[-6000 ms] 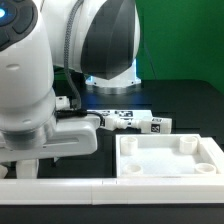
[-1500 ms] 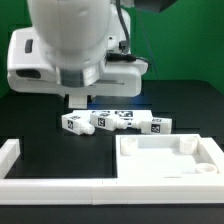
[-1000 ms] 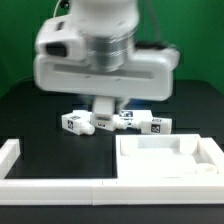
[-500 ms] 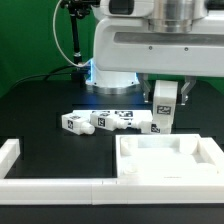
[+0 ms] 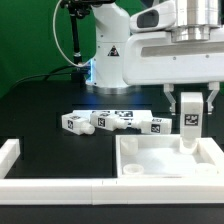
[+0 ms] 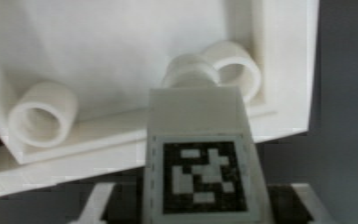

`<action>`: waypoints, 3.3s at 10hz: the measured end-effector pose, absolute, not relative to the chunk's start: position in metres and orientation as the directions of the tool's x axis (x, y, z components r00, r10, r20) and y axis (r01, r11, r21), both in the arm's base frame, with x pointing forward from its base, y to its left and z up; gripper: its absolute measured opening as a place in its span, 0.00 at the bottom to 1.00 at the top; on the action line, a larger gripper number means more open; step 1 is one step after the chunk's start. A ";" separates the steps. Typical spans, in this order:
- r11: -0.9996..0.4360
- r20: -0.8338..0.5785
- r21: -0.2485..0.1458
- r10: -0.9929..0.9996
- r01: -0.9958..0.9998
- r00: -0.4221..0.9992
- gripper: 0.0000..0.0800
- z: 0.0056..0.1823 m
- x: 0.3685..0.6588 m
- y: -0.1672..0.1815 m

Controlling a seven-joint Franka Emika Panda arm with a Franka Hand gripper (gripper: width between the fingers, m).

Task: Assemble one leg

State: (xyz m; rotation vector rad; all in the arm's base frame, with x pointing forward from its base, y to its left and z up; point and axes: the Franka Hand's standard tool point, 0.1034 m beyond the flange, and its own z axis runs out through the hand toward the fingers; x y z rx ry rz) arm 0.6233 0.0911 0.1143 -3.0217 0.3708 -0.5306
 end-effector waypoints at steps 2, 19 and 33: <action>-0.971 0.381 -0.090 -0.238 -0.220 0.893 0.36 0.115 0.626 0.089; -0.985 0.445 -0.077 -0.174 -0.157 0.879 0.36 0.078 0.637 0.112; -0.983 0.544 -0.086 -0.180 -0.159 0.820 0.81 0.078 0.637 0.110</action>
Offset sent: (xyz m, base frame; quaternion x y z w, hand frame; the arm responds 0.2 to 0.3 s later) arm 0.0000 0.0000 0.0000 0.0000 0.0000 0.0000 1.0000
